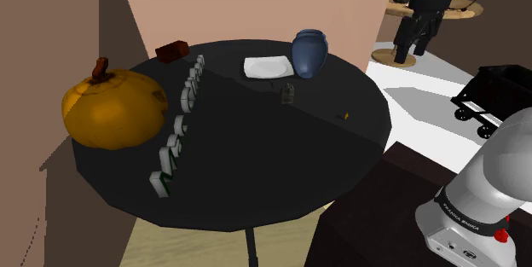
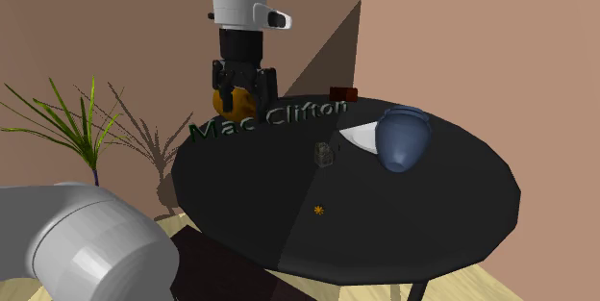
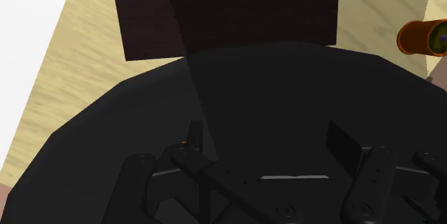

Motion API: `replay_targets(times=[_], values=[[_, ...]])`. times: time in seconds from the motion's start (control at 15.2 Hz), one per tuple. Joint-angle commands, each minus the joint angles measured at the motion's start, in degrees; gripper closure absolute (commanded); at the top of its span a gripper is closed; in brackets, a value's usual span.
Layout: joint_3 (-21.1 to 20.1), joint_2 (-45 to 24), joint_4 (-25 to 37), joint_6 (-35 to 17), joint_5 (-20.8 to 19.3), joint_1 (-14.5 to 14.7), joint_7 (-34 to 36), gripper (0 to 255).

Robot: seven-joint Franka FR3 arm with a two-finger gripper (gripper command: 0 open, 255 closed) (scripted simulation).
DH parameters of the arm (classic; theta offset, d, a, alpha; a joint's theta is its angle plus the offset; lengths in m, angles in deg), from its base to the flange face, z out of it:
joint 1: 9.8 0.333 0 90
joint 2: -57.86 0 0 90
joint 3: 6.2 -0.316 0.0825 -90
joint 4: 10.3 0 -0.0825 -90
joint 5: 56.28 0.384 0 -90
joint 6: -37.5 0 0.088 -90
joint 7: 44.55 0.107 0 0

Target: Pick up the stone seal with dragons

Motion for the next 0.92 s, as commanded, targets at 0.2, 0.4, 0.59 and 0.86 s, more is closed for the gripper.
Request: replay_targets(times=[0.2,0.4,0.59,0.86], values=[[-0.1,-4.9,-0.6,-6.0,0.1,0.3,0.1,0],[-0.1,-10.3,-0.4,-11.8,0.1,0.6,0.1,0],[-0.2,-16.1,0.6,-17.2,0.2,0.8,0.2,0],[-0.2,-24.3,3.0,-23.6,0.3,1.2,0.2,0]])
